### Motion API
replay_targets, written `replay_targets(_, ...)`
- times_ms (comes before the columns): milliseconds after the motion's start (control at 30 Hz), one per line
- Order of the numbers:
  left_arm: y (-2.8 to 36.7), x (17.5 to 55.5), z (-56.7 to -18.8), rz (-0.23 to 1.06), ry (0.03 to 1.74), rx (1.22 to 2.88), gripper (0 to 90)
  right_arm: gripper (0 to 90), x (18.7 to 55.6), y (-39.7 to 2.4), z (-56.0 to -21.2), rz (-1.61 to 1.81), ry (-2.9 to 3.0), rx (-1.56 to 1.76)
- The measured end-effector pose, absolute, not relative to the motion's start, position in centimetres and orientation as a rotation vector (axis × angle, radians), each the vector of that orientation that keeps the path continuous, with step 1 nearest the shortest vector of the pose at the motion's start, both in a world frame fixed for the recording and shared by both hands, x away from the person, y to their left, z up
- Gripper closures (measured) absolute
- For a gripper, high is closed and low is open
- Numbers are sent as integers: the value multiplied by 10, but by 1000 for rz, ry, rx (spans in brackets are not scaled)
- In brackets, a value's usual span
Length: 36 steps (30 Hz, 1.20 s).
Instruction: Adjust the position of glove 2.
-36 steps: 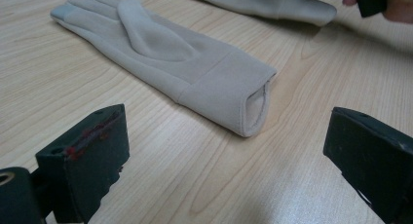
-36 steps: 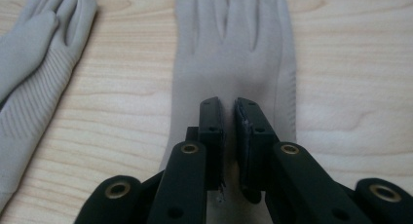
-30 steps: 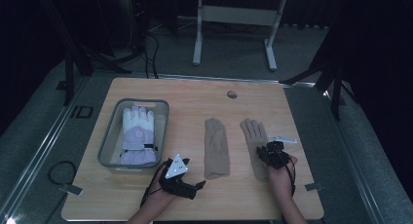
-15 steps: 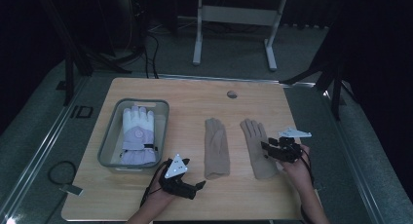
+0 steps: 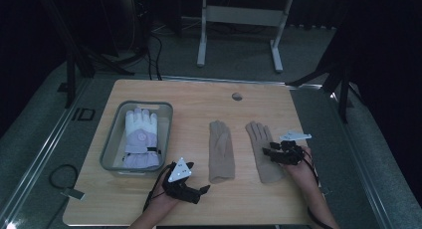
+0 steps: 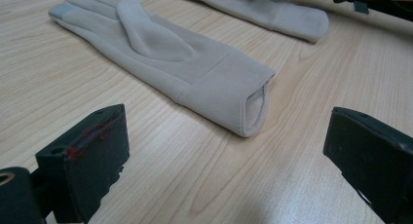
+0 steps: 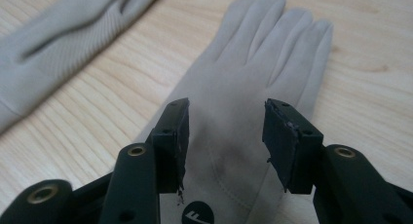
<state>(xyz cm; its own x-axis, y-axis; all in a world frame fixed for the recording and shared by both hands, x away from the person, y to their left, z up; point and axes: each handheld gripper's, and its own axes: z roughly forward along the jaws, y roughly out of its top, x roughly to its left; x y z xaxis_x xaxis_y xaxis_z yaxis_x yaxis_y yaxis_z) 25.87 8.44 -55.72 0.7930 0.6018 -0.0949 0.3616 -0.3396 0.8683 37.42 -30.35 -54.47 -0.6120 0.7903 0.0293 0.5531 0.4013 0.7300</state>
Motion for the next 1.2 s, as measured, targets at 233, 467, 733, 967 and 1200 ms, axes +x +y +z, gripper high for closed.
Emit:
replay_targets(233,84,259,-558,294,722,1962,29,660,371,-300,-554,1043,2315,1172)
replay_targets(467,83,258,-558,293,720,1966,29,825,366,-293,-554,1020,2230,1281)
replay_targets(733,84,259,-557,294,726,1959,29,839,360,-279,-539,1017,2128,1364)
replay_targets(967,84,258,-556,299,723,1958,29,838,357,-262,-514,1082,2053,1396)
replay_targets(1200,85,259,-556,299,726,1958,29,838,356,-237,-489,1140,1998,1397)
